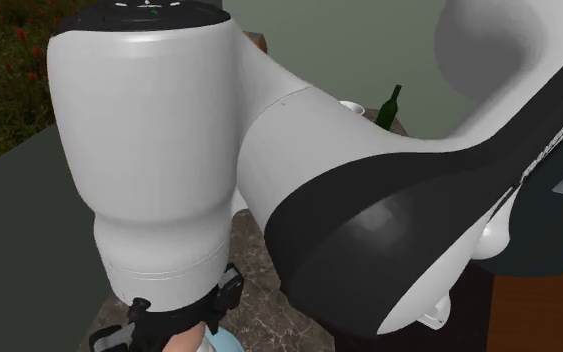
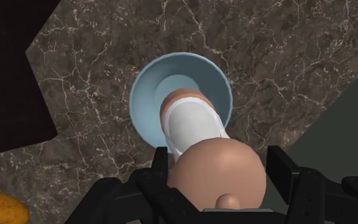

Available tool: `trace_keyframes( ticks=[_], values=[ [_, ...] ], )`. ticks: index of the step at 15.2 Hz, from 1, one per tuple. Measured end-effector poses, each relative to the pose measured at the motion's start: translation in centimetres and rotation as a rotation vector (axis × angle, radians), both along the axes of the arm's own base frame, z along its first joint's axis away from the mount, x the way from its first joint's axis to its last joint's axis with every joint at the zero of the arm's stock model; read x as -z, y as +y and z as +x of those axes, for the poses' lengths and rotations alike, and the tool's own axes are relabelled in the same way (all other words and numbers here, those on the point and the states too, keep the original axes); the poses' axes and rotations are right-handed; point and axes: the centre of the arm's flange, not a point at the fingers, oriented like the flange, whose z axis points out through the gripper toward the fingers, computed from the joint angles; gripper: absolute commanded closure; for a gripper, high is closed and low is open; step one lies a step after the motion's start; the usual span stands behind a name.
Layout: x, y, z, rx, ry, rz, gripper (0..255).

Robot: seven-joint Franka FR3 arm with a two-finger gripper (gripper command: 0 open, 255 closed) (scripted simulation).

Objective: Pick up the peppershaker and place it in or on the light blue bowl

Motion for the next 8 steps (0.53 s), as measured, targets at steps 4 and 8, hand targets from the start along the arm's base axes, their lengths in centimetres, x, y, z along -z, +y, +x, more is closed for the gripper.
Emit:
trace_keyframes(
  ticks=[4,8],
  values=[
    [2.1,-0.1,0.0,0.0,0.0,0.0,255],
    [4.3,-0.1,0.2,0.0,0.0,0.0,255]
  ],
)
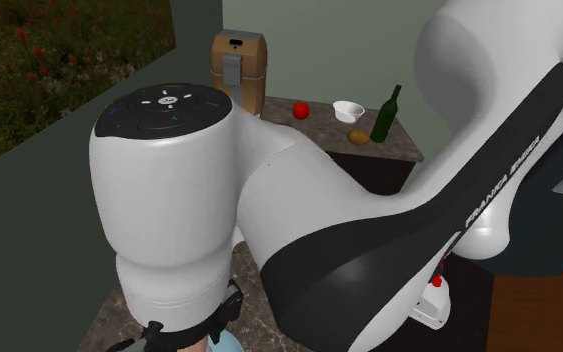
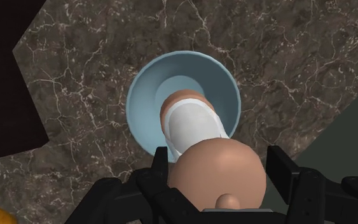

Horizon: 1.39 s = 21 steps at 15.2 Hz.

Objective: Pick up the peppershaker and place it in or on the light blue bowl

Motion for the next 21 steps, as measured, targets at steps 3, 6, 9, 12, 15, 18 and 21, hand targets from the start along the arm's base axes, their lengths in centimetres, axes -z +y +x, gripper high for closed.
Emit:
trace_keyframes(
  ticks=[3,6,9,12,15,18,21],
  values=[
    [1.6,0.0,-0.1,0.0,0.0,0.0,255],
    [3.0,0.0,0.0,0.0,0.0,0.0,255],
    [4.9,-0.1,0.0,0.0,0.0,0.0,255],
    [5.5,0.0,0.0,0.0,0.0,0.0,255],
    [5.5,0.0,-0.1,0.0,0.0,0.0,255],
    [5.5,0.0,-0.1,0.0,0.0,0.001,0],
    [5.5,0.0,-0.1,0.0,0.0,0.001,0]
  ],
)
